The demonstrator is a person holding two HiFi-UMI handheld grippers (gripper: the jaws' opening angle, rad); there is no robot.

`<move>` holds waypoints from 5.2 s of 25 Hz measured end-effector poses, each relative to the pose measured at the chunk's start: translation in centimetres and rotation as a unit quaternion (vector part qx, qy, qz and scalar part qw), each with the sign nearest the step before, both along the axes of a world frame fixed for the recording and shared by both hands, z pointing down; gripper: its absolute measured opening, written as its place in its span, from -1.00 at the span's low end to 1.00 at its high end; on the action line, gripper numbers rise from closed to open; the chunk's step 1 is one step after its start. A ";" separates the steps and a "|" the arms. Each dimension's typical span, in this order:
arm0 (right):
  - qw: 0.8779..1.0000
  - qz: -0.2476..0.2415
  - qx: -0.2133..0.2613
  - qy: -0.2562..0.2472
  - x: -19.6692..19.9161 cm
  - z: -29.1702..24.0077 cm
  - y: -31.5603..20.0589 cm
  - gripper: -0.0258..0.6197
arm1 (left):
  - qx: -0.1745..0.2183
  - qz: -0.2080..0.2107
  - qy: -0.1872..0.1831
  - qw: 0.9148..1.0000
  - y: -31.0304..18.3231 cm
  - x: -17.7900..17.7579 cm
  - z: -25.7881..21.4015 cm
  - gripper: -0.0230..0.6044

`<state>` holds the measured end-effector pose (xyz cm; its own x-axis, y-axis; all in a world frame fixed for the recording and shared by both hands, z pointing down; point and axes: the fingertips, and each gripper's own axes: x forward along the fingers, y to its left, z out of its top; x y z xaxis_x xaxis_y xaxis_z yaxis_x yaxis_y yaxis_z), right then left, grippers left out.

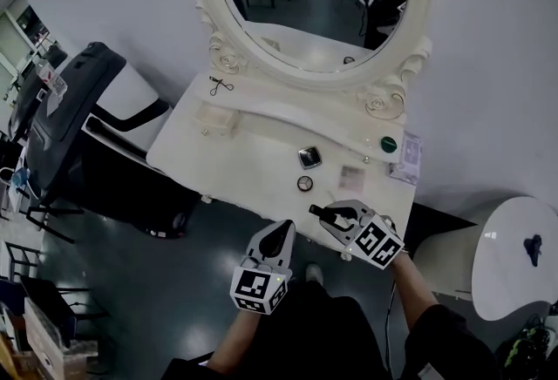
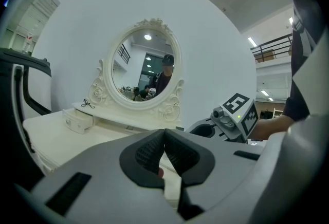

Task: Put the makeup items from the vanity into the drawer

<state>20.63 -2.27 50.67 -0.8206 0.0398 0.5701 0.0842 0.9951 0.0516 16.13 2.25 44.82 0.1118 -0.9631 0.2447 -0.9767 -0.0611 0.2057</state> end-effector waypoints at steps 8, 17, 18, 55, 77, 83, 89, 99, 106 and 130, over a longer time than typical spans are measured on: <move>0.996 0.031 -0.044 -0.070 -2.1 -2.3 1.5 -0.60 | 0.016 -0.052 -0.007 0.998 1.2 -1.7 -1.2 -0.88; 0.983 0.042 -0.084 -0.157 -4.9 -5.5 2.5 -0.60 | 0.030 -0.133 -0.002 0.991 3.1 -4.3 -2.2 -0.88; 0.982 0.042 -0.089 -0.164 -5.3 -5.7 2.6 -0.60 | 0.031 -0.142 -0.003 0.989 3.3 -4.7 -2.3 -0.88; 0.976 0.105 -0.083 -0.174 -28.5 -6.9 2.8 -0.60 | 0.043 -0.119 0.009 0.992 4.9 -28.8 -2.5 -0.88; 0.982 0.091 -0.090 -0.141 -38.9 -3.5 -10.5 -0.60 | 0.006 -0.120 0.014 0.993 -9.0 -38.4 0.6 -0.88; 0.985 0.086 -0.090 -0.119 -41.4 -2.0 -13.8 -0.60 | 0.000 -0.120 0.016 0.993 -12.3 -40.2 1.4 -0.88; 0.990 0.080 -0.079 -0.090 -43.4 -0.4 -15.2 -0.60 | -0.007 -0.110 0.019 0.994 -14.0 -41.7 2.8 -0.88; 0.997 0.051 -0.065 0.005 -47.9 4.6 -16.1 -0.60 | -0.014 -0.110 0.039 0.993 -16.0 -44.1 6.0 -0.88; 0.997 0.032 -0.029 0.065 -49.9 7.5 -16.2 -0.59 | -0.018 -0.112 0.049 0.992 -16.2 -45.1 7.5 -0.88; 0.991 0.115 -0.058 -0.047 -46.8 1.8 -15.9 -0.81 | -0.004 -0.081 0.027 0.996 -15.3 -43.8 3.4 -0.88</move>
<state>-26.14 -18.19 52.42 -0.8644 -0.0941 0.4940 -0.1456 0.9871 -0.0668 -27.63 -13.01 48.21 -0.0320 -0.9675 0.2507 -0.9613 0.0984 0.2573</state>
